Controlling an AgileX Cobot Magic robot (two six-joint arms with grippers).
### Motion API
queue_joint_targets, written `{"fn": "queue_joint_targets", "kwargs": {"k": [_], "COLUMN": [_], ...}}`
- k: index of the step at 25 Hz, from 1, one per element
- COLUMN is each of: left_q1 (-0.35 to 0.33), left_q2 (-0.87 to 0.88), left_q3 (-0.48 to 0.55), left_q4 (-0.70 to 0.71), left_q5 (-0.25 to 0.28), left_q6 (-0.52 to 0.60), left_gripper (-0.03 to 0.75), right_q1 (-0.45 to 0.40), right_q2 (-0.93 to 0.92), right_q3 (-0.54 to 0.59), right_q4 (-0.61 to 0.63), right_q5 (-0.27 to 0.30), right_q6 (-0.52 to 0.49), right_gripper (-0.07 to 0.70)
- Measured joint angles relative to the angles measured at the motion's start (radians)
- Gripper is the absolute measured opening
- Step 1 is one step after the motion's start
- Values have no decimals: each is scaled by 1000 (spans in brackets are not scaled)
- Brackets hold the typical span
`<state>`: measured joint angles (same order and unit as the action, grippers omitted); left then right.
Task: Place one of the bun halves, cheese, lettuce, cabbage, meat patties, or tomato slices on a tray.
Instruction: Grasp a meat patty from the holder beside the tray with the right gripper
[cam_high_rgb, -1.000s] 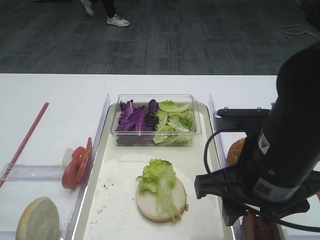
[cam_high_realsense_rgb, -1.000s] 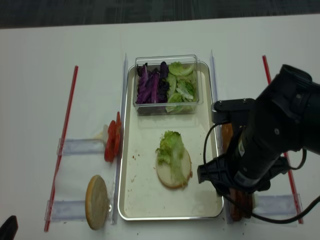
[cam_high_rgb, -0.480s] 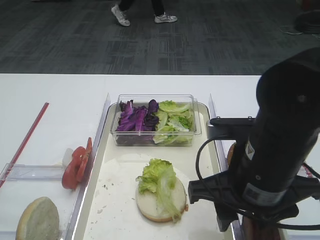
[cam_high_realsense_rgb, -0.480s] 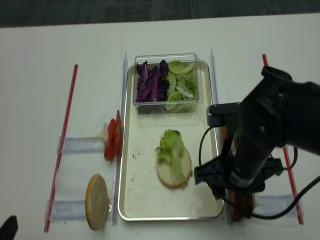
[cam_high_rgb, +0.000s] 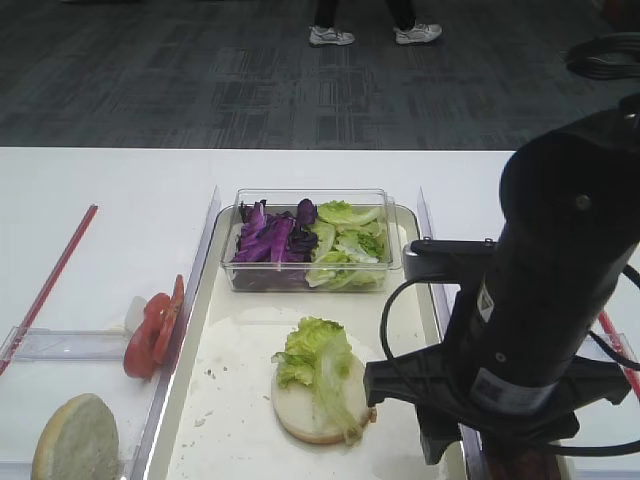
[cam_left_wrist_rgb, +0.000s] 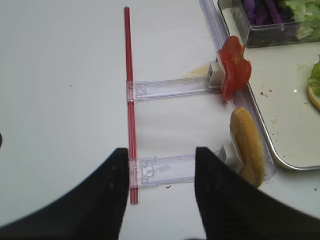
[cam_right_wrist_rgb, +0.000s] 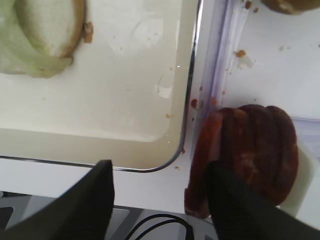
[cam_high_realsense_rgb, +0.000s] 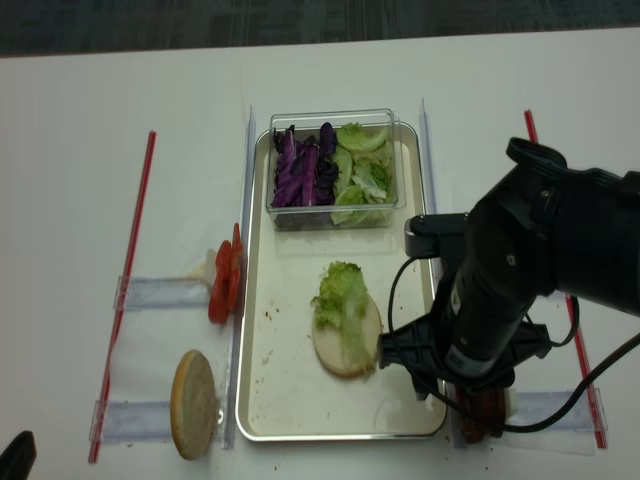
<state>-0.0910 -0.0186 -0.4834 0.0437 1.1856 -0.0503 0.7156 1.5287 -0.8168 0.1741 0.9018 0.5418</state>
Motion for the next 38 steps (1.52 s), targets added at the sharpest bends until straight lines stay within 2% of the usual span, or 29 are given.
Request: {"fn": "queue_joint_targets", "kwargs": {"k": [5,21,29,35,38], "left_q1": [0,0,0,0,0], "left_q2": [0,0,0,0,0], "left_q3": [0,0,0,0,0], "left_q4": [0,0,0,0,0], "left_q5": [0,0,0,0,0], "left_q6": [0,0,0,0,0], "left_gripper": [297,297,297,297,297], "right_q1": [0,0,0,0,0], "right_q2": [0,15,41,41,41], "right_q3": [0,0,0,0,0], "right_q4": [-33,-41,-39,-47,-52], "right_q5": [17,6,6,26,26], "right_q6": [13,21,21,21,21], "right_gripper": [433,433,390,382,349]}}
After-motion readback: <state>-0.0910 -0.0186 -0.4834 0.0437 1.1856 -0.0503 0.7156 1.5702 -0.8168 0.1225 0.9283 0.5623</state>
